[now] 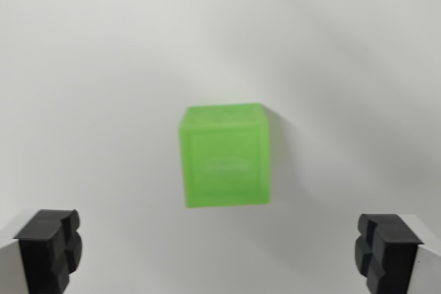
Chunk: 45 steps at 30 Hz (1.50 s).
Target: Stack cube
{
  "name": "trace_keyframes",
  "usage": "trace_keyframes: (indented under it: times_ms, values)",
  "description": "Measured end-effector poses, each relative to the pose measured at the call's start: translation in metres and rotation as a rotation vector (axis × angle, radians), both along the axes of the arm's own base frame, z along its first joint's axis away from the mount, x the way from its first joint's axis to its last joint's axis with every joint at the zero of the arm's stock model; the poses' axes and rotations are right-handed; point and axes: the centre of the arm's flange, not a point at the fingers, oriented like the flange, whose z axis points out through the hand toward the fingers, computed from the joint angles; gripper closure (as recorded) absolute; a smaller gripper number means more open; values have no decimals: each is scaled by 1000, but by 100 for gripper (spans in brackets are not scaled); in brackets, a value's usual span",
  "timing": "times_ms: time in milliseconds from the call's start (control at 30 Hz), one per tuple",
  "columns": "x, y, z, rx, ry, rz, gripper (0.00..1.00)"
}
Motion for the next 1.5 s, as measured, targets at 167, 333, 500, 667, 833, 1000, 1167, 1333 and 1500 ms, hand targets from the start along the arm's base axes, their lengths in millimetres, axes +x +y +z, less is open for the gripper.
trace_keyframes:
  times_ms: [167, 333, 500, 667, 833, 1000, 1167, 1333, 1500]
  values:
    - [-8, -9, -17, -4, 3, 60, 0]
    - [-11, -13, -33, -8, 4, 76, 0]
    - [-12, -12, -56, -9, 8, 82, 0]
    - [-12, -12, -77, -10, 9, 84, 0]
    - [-12, -12, -94, -10, 9, 83, 0]
    - [-12, -12, -111, -11, 9, 84, 0]
    - [-12, -12, -124, -11, 8, 84, 0]
    - [-12, -12, -132, -10, 8, 83, 0]
    - [-12, -12, -137, -10, 7, 84, 100]
